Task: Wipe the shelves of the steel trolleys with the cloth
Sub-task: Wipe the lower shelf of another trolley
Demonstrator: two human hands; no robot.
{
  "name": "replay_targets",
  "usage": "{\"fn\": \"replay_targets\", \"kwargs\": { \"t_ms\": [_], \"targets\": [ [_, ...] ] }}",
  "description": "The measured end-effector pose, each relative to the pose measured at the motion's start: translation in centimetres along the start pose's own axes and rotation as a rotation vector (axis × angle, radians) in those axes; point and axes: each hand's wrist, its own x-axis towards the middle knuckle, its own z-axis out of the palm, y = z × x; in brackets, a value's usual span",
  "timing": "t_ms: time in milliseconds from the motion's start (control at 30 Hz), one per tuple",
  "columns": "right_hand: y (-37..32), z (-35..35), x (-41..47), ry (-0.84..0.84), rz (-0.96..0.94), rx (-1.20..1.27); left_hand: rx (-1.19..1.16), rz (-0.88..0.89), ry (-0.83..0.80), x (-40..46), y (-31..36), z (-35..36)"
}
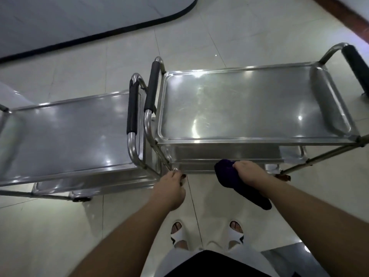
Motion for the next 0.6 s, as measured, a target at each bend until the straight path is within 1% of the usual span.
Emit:
{"fn": "replay_targets", "kwargs": {
  "t_ms": [100, 200, 267, 400, 600],
  "targets": [
    [-1.4, 3.4, 0.2, -0.006, 0.010, -0.099, -0.026, -0.034, -0.046, -0.2, -4.3, 0.6],
    [-2.0, 6.6, 0.6, -0.004, 0.030, -0.066, -0.001, -0.041, -0.084, 0.1, -7.7, 1.5],
    [-1.9, 8.3, 1.0, -0.060, 0.041, -0.069, -0.010, -0.064, -0.123, 0.3, -9.0, 2.2],
    [-1.0, 10.5, 2.1, -0.154, 0.059, -0.104, -0.040, -0.110, -0.161, 1.3, -9.9, 3.9],
    [0.6, 10.5, 6.1, -0.228, 0.062, -0.154, -0.126, -0.204, -0.181, 3.9, -8.4, 6.7]
  ]
}}
